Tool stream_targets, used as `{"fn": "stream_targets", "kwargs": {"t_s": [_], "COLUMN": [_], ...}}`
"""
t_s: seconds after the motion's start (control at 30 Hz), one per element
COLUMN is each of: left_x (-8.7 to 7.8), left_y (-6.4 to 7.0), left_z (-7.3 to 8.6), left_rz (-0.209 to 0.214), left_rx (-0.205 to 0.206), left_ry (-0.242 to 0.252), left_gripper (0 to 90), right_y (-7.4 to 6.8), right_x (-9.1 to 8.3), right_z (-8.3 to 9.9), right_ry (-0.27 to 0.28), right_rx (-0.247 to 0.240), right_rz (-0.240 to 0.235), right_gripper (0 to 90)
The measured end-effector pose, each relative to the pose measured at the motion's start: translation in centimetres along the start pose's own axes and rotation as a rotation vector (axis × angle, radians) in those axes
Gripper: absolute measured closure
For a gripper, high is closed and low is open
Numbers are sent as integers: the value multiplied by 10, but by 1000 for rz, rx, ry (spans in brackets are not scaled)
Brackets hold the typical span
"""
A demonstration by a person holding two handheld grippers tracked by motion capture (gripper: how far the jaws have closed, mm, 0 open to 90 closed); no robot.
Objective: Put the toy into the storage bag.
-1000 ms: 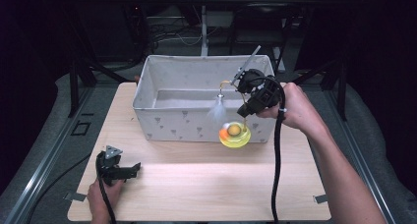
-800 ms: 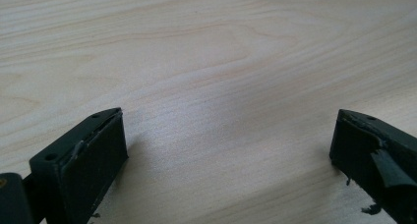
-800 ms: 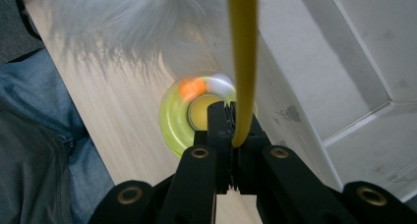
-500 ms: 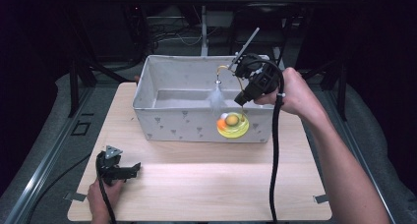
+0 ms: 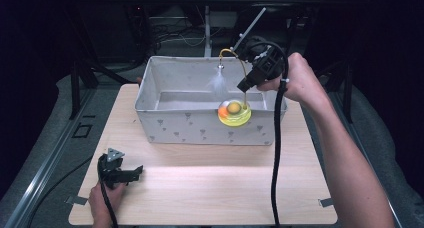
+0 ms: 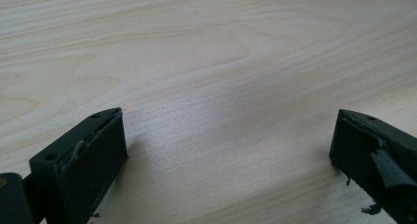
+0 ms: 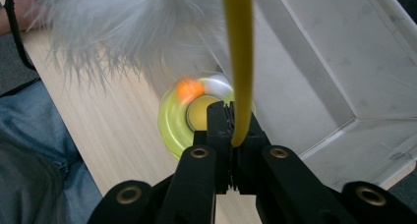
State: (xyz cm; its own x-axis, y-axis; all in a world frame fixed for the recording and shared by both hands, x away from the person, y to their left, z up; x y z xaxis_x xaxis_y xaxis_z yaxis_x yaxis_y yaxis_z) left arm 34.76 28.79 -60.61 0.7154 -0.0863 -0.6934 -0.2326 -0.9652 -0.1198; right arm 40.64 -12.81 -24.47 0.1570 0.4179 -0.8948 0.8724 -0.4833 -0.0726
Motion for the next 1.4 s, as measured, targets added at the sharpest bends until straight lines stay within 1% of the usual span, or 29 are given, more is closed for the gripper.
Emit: {"fn": "stream_targets", "kwargs": {"t_s": [0.27,0.4,0.43,0.53,0.8,0.83,0.87,1.03,1.07,1.1,1.17,1.2,1.37,1.4], "left_x": [0,0,0,0,0,0,0,0,0,0,0,0,0,0], "left_y": [0,0,0,0,0,0,0,0,0,0,0,0,0,0], "left_z": [0,0,0,0,0,0,0,0,0,0,0,0,0,0], "left_rz": [0,0,0,0,0,0,0,0,0,0,0,1,0,0], "left_rx": [0,0,0,0,0,0,-1,0,0,0,0,0,0,0], "left_ry": [-2,0,0,0,0,0,0,0,0,0,0,0,1,1], "left_gripper": [8,8,8,8,8,8,8,8,8,8,8,8,8,8], "right_y": [10,16,18,22,38,41,42,55,56,59,63,65,73,74], "right_x": [-7,-7,-7,-7,-7,-8,-9,-7,-7,-6,-5,-4,0,1], "right_z": [-8,-11,-12,-15,-18,-19,-19,-20,-21,-21,-23,-23,-26,-26], "right_ry": [12,15,23,33,42,43,51,39,35,41,30,44,37,41], "right_rx": [13,18,21,24,54,60,67,89,91,98,106,114,130,134], "right_rz": [19,24,27,16,25,35,34,61,57,61,75,79,104,99], "right_gripper": [883,883,883,883,883,883,883,883,883,883,883,883,883,883]}}
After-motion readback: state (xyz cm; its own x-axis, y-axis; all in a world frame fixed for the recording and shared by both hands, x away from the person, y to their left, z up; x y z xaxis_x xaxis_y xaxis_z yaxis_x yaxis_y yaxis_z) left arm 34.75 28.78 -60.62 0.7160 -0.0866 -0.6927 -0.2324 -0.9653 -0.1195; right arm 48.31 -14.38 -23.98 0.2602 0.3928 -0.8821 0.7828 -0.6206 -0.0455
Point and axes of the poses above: each handheld gripper's, and its own axes: x roughly forward along the jaws, z roughly out of its underside, y roughly to its right, the point moved 2 cm from there along x, roughly forward along the jaws, and after that the axes turned 10 degrees about -z, right-handed, at the moved point
